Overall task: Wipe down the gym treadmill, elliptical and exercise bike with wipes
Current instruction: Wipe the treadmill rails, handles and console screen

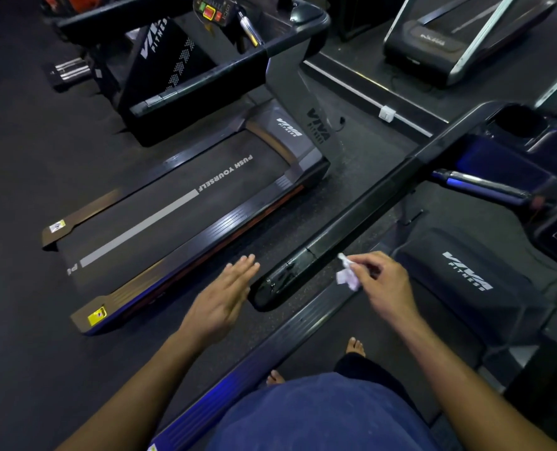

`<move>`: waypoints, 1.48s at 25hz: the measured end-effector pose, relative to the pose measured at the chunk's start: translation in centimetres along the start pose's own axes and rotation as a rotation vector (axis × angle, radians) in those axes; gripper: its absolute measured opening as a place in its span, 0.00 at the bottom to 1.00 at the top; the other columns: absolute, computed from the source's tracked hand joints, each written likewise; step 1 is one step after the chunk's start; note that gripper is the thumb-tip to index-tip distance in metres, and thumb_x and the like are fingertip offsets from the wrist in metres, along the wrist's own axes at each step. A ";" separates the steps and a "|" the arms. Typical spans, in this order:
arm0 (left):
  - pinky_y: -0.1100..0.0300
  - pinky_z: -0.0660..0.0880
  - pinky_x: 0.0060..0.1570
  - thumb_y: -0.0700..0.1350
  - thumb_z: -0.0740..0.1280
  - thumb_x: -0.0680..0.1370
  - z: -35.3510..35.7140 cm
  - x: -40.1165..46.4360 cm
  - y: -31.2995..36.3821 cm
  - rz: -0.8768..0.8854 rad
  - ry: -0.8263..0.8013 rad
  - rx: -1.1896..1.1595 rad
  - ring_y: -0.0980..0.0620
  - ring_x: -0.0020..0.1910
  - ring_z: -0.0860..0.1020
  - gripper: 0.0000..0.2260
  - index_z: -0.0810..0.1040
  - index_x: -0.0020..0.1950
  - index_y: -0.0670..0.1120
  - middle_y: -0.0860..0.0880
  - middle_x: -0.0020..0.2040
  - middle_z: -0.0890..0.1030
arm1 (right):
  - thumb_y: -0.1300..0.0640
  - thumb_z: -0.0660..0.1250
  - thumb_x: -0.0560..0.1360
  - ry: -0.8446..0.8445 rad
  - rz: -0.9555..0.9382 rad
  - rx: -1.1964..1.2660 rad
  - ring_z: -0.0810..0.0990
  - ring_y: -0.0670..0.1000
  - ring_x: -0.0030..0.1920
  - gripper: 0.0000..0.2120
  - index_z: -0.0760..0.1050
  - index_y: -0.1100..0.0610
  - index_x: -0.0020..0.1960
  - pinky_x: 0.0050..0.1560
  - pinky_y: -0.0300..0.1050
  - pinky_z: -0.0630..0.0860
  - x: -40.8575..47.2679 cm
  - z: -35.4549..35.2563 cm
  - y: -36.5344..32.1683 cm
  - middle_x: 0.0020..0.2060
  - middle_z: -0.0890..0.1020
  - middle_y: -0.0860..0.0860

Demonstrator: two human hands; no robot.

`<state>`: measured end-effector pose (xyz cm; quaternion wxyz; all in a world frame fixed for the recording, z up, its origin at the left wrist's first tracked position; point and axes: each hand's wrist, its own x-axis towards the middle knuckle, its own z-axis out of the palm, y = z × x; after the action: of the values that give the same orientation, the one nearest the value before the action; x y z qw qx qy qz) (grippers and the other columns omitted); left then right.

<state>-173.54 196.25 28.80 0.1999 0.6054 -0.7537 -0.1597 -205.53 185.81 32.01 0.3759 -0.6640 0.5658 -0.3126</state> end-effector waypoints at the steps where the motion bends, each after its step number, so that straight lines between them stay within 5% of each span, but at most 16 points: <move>1: 0.56 0.52 0.80 0.47 0.54 0.86 -0.5 0.9 -0.6 -0.016 -0.002 0.015 0.57 0.80 0.58 0.21 0.64 0.81 0.48 0.52 0.81 0.62 | 0.60 0.72 0.76 0.033 0.026 -0.018 0.81 0.39 0.45 0.08 0.84 0.47 0.49 0.43 0.28 0.73 -0.4 -0.6 0.6 0.44 0.82 0.44; 8: 0.50 0.61 0.78 0.48 0.58 0.86 -2.0 13.5 0.4 0.073 -0.187 0.109 0.52 0.79 0.63 0.21 0.66 0.80 0.48 0.50 0.80 0.65 | 0.63 0.72 0.76 -0.026 -0.044 -0.091 0.81 0.40 0.46 0.10 0.83 0.52 0.55 0.48 0.32 0.76 -0.3 -1.3 1.4 0.47 0.79 0.44; 11: 0.50 0.57 0.79 0.49 0.57 0.87 -1.5 19.2 2.2 0.158 -0.298 0.173 0.50 0.80 0.59 0.22 0.63 0.81 0.47 0.49 0.81 0.62 | 0.62 0.71 0.77 -0.035 -0.089 -0.093 0.79 0.40 0.46 0.10 0.83 0.54 0.56 0.46 0.27 0.71 0.5 -0.5 1.1 0.46 0.77 0.44; 17: 0.51 0.49 0.80 0.51 0.55 0.87 1.1 27.1 4.9 0.539 -0.465 0.233 0.48 0.82 0.52 0.24 0.57 0.83 0.47 0.47 0.83 0.55 | 0.63 0.72 0.76 -0.027 -0.133 -0.131 0.77 0.42 0.44 0.11 0.83 0.57 0.59 0.46 0.25 0.69 0.2 0.1 -0.8 0.44 0.75 0.46; 22: 0.47 0.50 0.81 0.59 0.48 0.85 3.8 30.2 4.6 0.780 -0.558 0.304 0.49 0.83 0.48 0.29 0.53 0.84 0.46 0.47 0.84 0.50 | 0.62 0.71 0.77 0.013 -0.061 -0.233 0.77 0.45 0.45 0.11 0.83 0.57 0.59 0.48 0.39 0.75 -0.9 2.0 -2.2 0.45 0.75 0.47; 33: 0.46 0.44 0.80 0.57 0.44 0.87 5.8 29.9 2.3 0.810 -0.606 0.111 0.50 0.82 0.40 0.27 0.44 0.83 0.48 0.49 0.84 0.42 | 0.57 0.65 0.80 0.017 -0.012 -0.722 0.73 0.53 0.45 0.08 0.80 0.57 0.56 0.40 0.55 0.79 4.1 10.3 -6.4 0.47 0.72 0.53; 37: 0.48 0.42 0.80 0.56 0.46 0.87 5.7 30.0 2.6 0.772 -0.633 0.093 0.50 0.82 0.40 0.27 0.44 0.84 0.48 0.50 0.84 0.41 | 0.64 0.70 0.76 -0.053 0.024 -0.687 0.75 0.54 0.43 0.11 0.80 0.59 0.58 0.38 0.50 0.78 1.2 12.7 -7.8 0.46 0.72 0.54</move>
<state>-184.17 167.49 28.32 -0.0213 0.2124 -0.9528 -0.2160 -190.61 187.12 32.00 0.1486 -0.7530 0.6357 -0.0821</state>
